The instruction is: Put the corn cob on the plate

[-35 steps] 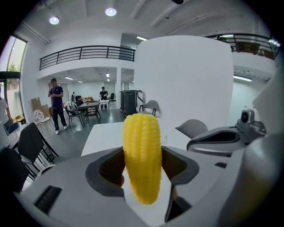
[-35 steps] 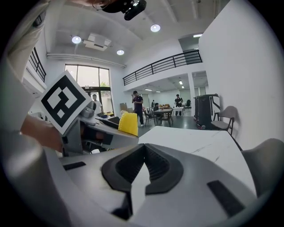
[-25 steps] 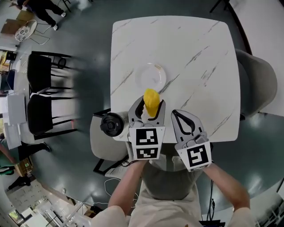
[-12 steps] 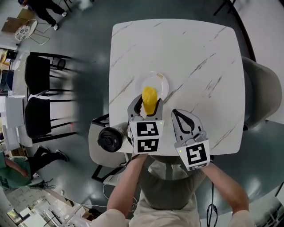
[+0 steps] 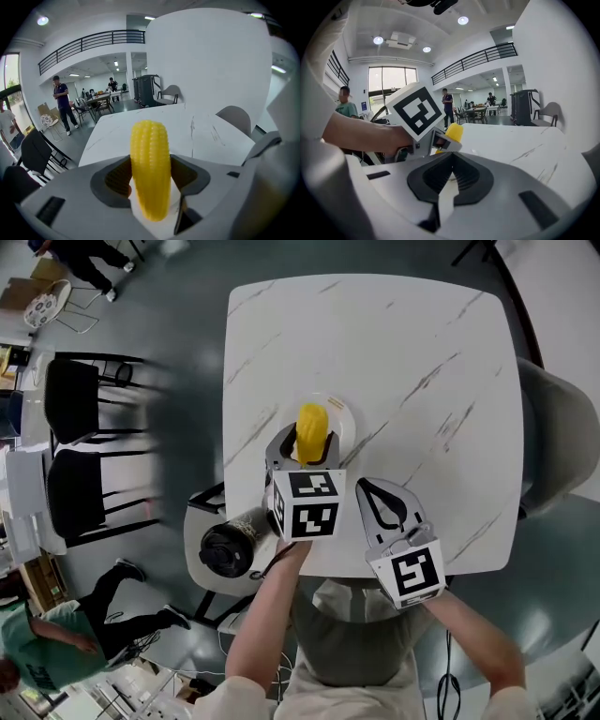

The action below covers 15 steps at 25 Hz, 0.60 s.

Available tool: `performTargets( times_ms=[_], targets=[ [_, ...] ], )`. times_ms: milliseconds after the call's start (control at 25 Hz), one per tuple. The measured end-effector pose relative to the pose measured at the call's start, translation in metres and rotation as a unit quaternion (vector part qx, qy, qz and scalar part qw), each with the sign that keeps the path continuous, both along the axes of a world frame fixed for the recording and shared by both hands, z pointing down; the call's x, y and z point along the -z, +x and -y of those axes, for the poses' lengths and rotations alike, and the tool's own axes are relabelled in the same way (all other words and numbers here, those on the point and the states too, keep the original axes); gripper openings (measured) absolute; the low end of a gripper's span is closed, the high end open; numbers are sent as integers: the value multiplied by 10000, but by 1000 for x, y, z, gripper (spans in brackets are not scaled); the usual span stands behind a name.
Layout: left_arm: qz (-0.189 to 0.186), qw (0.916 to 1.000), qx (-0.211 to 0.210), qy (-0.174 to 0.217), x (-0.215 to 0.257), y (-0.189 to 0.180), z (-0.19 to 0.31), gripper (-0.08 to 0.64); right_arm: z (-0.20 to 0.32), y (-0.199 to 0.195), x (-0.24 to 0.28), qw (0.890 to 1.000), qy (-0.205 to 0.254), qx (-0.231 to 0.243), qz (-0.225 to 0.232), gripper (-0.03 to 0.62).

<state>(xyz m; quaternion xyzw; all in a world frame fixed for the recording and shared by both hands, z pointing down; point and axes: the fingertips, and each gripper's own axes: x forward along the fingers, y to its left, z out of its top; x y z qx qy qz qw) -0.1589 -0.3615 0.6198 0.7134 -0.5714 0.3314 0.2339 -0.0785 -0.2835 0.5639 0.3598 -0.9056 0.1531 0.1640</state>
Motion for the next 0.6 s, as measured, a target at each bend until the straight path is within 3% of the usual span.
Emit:
performTargets(
  times_ms=[600],
  targets=[
    [252,9995,-59,-167,-23,-4,17,256,7,15,-10,9998,-133,-133,22,2]
  ],
)
